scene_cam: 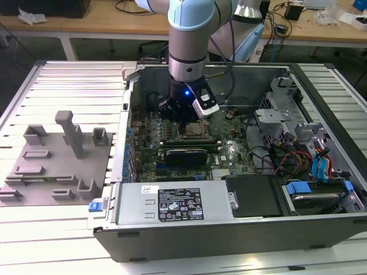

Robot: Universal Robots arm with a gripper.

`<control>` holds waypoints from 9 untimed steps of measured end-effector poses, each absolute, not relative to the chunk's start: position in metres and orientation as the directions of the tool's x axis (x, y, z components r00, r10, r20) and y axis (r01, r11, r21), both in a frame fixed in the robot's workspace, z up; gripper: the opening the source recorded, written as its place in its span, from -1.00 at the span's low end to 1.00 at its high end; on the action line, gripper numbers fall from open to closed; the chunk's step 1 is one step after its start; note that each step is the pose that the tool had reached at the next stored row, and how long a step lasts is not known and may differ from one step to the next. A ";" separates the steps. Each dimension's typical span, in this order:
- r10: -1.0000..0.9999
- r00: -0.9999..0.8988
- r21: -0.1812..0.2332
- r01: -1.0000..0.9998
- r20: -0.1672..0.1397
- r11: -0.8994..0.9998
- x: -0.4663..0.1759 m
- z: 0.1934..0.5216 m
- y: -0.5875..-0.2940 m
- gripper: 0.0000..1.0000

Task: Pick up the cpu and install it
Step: 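Close the cpu cover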

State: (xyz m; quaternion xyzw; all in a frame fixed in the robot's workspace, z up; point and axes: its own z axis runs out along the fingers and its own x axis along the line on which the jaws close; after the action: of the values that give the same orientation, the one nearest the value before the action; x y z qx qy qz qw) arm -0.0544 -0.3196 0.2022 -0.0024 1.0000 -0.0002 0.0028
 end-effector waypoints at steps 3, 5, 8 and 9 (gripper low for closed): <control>-0.005 -1.000 0.000 -0.005 -0.006 1.000 -0.054 0.202 -0.320 -0.79; -0.005 -1.000 0.001 -0.005 -0.007 1.000 -0.054 0.204 -0.319 -0.79; -0.005 -1.000 0.000 -0.005 -0.006 1.000 -0.054 0.207 -0.320 -0.79; -0.005 -1.000 0.000 -0.005 -0.006 1.000 -0.054 0.208 -0.320 -0.79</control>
State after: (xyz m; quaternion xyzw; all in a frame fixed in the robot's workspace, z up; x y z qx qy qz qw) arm -0.0544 -0.3196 0.2078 -0.0024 1.0000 -0.0002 0.0029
